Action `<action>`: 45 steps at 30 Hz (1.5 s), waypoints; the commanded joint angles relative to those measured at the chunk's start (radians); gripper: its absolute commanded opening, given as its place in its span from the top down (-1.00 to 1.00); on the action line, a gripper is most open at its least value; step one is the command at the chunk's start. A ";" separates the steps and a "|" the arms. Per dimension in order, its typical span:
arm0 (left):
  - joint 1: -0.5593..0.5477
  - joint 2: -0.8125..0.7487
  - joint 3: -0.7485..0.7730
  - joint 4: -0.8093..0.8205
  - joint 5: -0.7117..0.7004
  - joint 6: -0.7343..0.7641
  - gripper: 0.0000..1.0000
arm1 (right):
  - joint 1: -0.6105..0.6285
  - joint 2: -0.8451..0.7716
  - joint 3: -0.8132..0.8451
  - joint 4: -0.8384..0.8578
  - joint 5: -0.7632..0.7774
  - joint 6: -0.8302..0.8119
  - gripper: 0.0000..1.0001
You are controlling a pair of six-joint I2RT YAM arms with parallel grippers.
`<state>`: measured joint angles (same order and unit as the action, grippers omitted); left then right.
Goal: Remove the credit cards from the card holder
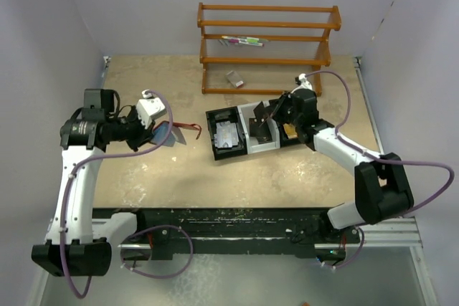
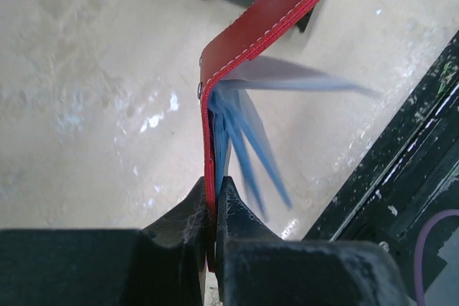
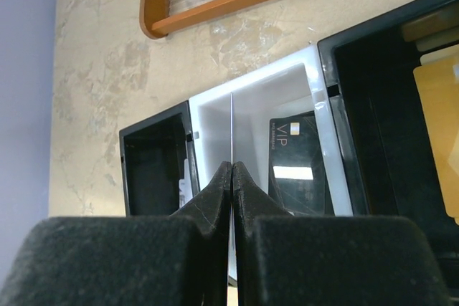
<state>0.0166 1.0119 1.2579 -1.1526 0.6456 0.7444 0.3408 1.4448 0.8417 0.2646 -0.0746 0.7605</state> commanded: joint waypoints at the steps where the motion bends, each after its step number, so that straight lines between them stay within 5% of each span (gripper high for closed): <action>1: -0.001 0.061 -0.012 -0.035 -0.117 -0.006 0.89 | 0.035 0.028 -0.018 0.091 0.063 0.040 1.00; 5: -0.004 0.123 -0.031 -0.022 -0.236 -0.015 0.88 | 0.049 0.065 -0.039 0.122 0.069 0.067 1.00; 9: -0.029 0.160 -0.072 -0.002 -0.271 -0.037 0.43 | 0.052 0.069 -0.050 0.115 0.095 0.059 1.00; 16: -0.080 0.139 -0.125 0.120 -0.245 -0.125 -0.41 | 0.052 0.013 -0.048 0.010 0.167 0.025 0.39; 27: -0.031 0.078 -0.024 0.303 -0.256 -0.325 -1.00 | 0.051 -0.221 -0.031 -0.179 0.258 -0.013 -0.38; 30: 0.033 0.046 -0.064 0.425 -0.269 -0.409 -0.99 | 0.051 -0.330 -0.043 -0.203 0.363 -0.071 -1.00; 36: 0.052 0.039 -0.233 0.711 -0.514 -0.565 -0.99 | 0.049 -0.459 -0.037 -0.310 0.731 -0.131 -0.99; 39: 0.052 0.054 -0.286 0.767 -0.528 -0.537 -0.99 | 0.049 -0.485 -0.047 -0.357 0.906 -0.125 -1.00; 45: 0.052 -0.018 -0.480 0.943 -0.483 -0.546 -0.99 | 0.047 -0.541 -0.218 -0.123 1.104 -0.426 -0.99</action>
<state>0.0650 1.0569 0.8654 -0.4011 0.1543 0.2344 0.3916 0.9382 0.7158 0.0071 0.8009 0.5472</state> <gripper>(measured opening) 0.992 0.995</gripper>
